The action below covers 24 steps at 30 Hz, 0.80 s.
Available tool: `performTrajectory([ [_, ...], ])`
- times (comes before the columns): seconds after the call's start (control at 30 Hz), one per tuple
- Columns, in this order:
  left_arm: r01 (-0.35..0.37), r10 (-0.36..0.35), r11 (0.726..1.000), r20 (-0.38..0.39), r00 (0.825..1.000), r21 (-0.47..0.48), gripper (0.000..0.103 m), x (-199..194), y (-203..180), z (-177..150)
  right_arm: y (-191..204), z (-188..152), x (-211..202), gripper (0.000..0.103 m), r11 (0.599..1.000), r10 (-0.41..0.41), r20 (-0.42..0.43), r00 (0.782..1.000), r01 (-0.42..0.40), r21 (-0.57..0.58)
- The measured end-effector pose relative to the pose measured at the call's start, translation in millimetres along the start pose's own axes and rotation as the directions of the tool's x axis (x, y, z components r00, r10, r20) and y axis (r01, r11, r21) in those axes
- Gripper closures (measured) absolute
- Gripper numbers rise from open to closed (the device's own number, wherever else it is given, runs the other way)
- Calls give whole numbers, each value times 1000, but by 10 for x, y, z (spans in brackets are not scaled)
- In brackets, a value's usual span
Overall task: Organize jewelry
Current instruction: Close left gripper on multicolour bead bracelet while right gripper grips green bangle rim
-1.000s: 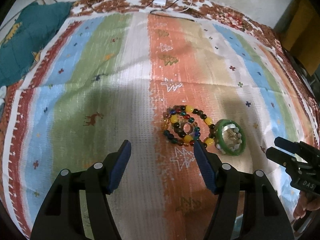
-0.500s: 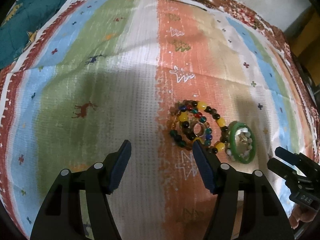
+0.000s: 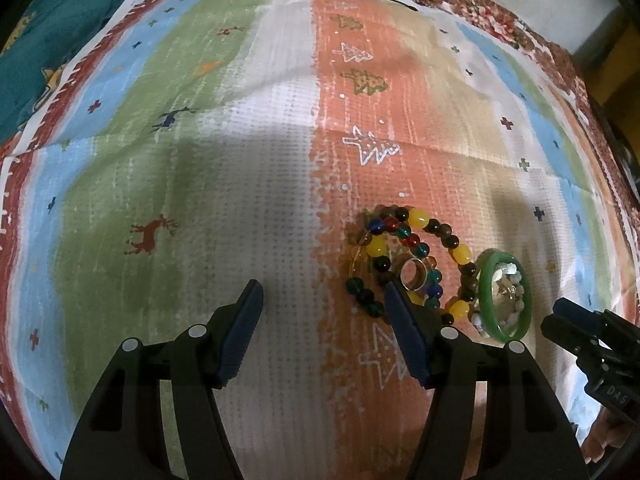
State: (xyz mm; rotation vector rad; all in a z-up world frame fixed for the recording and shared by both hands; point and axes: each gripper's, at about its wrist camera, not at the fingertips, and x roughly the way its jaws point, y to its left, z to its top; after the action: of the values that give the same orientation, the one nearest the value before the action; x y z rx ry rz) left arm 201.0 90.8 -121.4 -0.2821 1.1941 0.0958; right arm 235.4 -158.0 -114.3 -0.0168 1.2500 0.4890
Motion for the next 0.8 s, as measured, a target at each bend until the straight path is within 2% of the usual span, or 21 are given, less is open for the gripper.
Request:
performTrajectory([
  [0.23, -17, 17, 1000, 3, 1000, 8, 45, 43, 17, -17, -26, 31, 106, 67, 1000, 9, -18, 1000, -9, 20],
  [0.43, -33, 32, 999, 15, 999, 28, 44, 81, -10, -22, -48, 32, 187, 68, 1000, 10, -32, 999, -9, 29],
  [0.6, -54, 52, 997, 34, 998, 63, 46, 120, -65, -24, -106, 30, 208, 78, 998, 30, -38, 999, -28, 50],
  [0.67, -51, 48, 995, 39, 998, 83, 54, 119, -87, -38, -115, 28, 218, 84, 997, 54, -44, 998, -51, 62],
  [0.73, -51, 49, 995, 33, 998, 81, 80, 115, -81, -35, -69, 21, 210, 89, 998, 47, -41, 998, -46, 41],
  [0.8, -38, 37, 997, 19, 999, 67, 89, 119, -55, -24, -19, 19, 207, 95, 999, 45, -39, 998, -44, 19],
])
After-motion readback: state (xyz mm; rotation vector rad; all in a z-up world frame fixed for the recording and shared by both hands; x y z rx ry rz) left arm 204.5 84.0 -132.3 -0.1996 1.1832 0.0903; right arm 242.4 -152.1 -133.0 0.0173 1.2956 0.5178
